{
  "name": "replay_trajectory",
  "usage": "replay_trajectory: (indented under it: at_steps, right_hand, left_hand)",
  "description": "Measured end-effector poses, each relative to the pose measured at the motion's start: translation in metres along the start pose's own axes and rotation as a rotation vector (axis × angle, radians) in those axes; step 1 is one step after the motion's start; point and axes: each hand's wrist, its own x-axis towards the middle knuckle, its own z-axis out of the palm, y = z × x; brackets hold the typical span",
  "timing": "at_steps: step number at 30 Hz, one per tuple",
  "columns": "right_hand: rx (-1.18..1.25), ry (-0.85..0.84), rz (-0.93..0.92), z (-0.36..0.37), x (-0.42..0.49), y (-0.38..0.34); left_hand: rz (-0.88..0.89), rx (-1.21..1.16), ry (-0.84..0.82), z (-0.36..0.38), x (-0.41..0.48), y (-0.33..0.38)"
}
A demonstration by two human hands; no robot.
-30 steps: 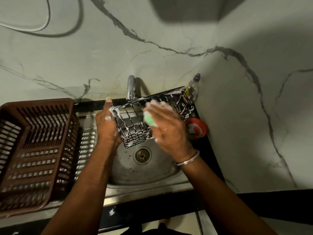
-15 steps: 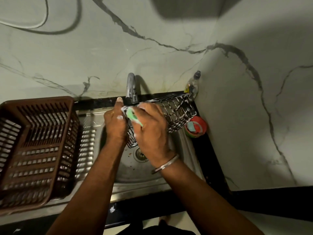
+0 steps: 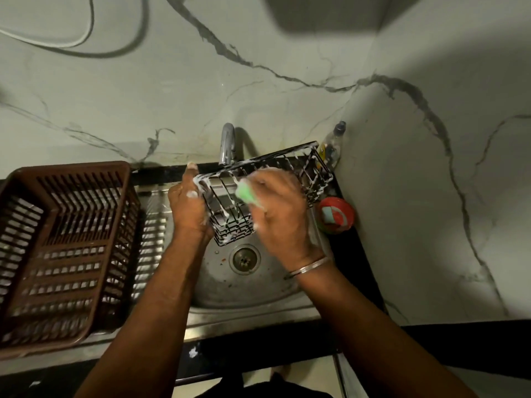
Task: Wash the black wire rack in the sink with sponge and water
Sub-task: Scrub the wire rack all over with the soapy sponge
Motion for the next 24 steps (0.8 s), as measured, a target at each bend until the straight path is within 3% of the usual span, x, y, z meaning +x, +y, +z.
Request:
replay_trajectory:
  at_steps: [3,7,11,16,21,24]
  right_hand:
    - [-0.015,-0.107,-0.221,-0.003,-0.014,0.001]
    - [-0.063,0.068,0.016,-0.022,-0.009,0.027]
    - [-0.077,-0.059,-0.175,-0.021,-0.012,0.023]
    - [-0.24,0.224,0.042,-0.044,0.014,0.058]
    - [-0.058,-0.071,-0.017,-0.024,0.006,0.035]
    - [-0.033,-0.058,0.005,-0.033,0.004,0.048]
  left_hand:
    - [-0.004,-0.048,-0.062,-0.001,-0.001,0.001]
    - [-0.031,-0.082,-0.077,-0.005,0.002,0.002]
    - [-0.025,-0.073,-0.09,-0.009,0.003,-0.002]
    - [-0.034,-0.064,-0.067,-0.007,-0.001,-0.006]
    - [-0.023,-0.065,-0.082,-0.005,-0.003,-0.003]
    - [-0.019,-0.049,-0.124,-0.006,-0.002,-0.002]
